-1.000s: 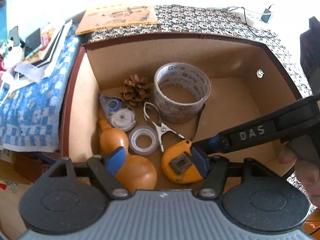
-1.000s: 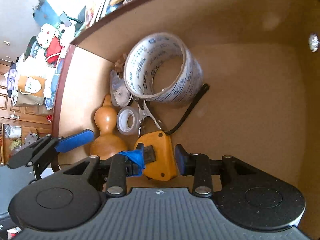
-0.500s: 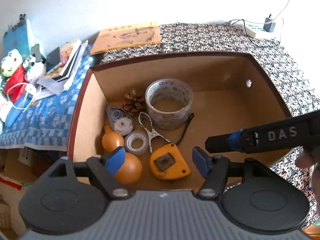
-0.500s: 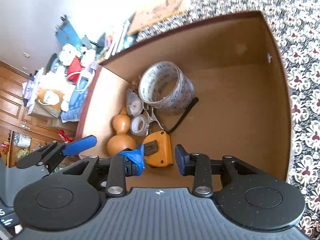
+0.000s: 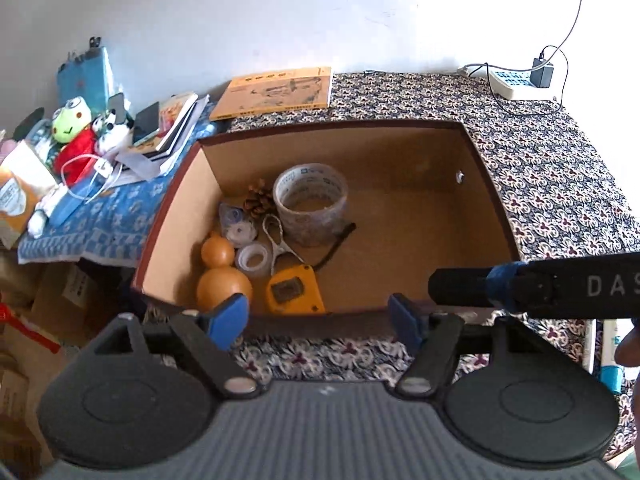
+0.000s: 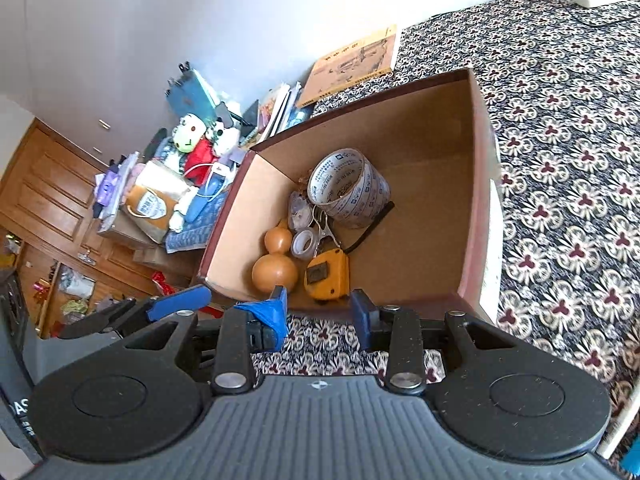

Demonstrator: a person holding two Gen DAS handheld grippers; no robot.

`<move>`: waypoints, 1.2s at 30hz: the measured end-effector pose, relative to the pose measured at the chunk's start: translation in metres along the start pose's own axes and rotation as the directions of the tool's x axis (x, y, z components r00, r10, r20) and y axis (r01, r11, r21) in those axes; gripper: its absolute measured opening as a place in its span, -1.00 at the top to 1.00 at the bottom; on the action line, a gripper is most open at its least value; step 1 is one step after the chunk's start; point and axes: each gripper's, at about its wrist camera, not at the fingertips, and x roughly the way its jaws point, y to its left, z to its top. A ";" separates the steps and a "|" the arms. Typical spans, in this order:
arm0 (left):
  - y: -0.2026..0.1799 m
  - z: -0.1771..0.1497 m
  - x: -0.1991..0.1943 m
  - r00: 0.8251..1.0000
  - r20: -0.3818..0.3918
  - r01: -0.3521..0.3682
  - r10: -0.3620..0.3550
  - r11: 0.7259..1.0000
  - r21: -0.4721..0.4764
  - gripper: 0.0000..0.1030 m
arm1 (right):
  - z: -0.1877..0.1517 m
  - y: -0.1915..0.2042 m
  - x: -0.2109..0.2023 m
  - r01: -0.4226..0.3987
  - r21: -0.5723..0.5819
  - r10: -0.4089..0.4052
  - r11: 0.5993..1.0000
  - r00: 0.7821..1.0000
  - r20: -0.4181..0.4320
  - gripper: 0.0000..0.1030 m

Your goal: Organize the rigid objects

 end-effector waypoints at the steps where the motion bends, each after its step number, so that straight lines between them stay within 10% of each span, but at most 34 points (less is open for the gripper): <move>1: -0.005 -0.003 -0.002 1.000 -0.002 -0.004 0.004 1.000 -0.004 -0.38 | -0.003 -0.001 -0.005 0.000 -0.008 0.000 1.000 1.000 0.003 0.65; 19: -0.096 -0.048 -0.003 0.994 -0.102 -0.023 0.029 0.998 0.061 -0.37 | -0.057 -0.063 -0.061 0.044 0.040 -0.046 0.998 0.999 0.027 0.65; 36: -0.166 -0.077 0.019 0.972 -0.226 0.104 -0.059 0.976 0.191 -0.37 | -0.098 -0.116 -0.106 0.184 0.152 -0.197 0.971 0.977 0.080 0.65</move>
